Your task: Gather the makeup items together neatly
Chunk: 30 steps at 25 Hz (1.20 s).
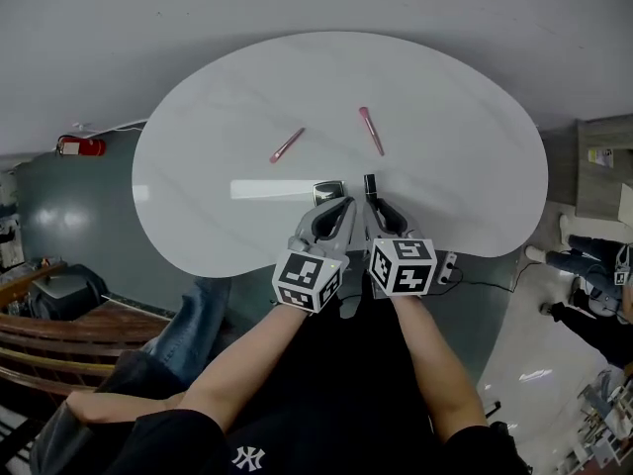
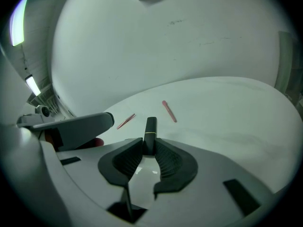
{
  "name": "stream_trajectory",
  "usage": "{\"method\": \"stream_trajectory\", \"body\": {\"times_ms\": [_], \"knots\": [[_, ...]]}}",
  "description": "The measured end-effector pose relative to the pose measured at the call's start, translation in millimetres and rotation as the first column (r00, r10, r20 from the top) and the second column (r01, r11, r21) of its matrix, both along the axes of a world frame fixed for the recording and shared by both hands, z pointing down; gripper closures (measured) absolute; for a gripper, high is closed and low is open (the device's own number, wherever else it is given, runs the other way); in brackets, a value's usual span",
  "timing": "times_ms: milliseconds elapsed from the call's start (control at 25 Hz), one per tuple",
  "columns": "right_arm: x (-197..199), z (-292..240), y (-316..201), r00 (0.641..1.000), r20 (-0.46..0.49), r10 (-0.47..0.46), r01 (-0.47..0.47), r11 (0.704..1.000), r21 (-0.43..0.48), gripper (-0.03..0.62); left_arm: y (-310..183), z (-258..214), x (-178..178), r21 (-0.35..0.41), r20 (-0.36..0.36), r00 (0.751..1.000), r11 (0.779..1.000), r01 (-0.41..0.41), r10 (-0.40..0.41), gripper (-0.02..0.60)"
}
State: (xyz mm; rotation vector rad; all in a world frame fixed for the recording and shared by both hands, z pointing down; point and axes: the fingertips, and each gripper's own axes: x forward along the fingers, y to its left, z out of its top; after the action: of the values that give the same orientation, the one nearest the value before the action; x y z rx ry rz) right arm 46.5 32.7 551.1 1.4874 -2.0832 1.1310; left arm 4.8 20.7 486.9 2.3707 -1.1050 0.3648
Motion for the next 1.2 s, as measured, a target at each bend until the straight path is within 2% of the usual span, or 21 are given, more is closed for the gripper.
{"method": "stream_trajectory", "body": {"times_ms": [360,720,1200], "knots": [[-34,30,8,1.000,-0.006,-0.030,0.030,0.999,-0.041,0.499,-2,4,-39,-0.003,0.007,0.999,0.999,0.047,-0.047,0.574],[-40,51,6,0.999,-0.032,-0.010,0.009,0.999,-0.053,0.499,-1,9,-51,-0.007,0.007,0.999,0.999,0.033,-0.033,0.574],[-46,61,6,0.996,-0.081,-0.041,0.038,0.999,-0.031,0.494,-4,8,-56,0.000,0.007,1.000,1.000,0.013,-0.013,0.574]]}}
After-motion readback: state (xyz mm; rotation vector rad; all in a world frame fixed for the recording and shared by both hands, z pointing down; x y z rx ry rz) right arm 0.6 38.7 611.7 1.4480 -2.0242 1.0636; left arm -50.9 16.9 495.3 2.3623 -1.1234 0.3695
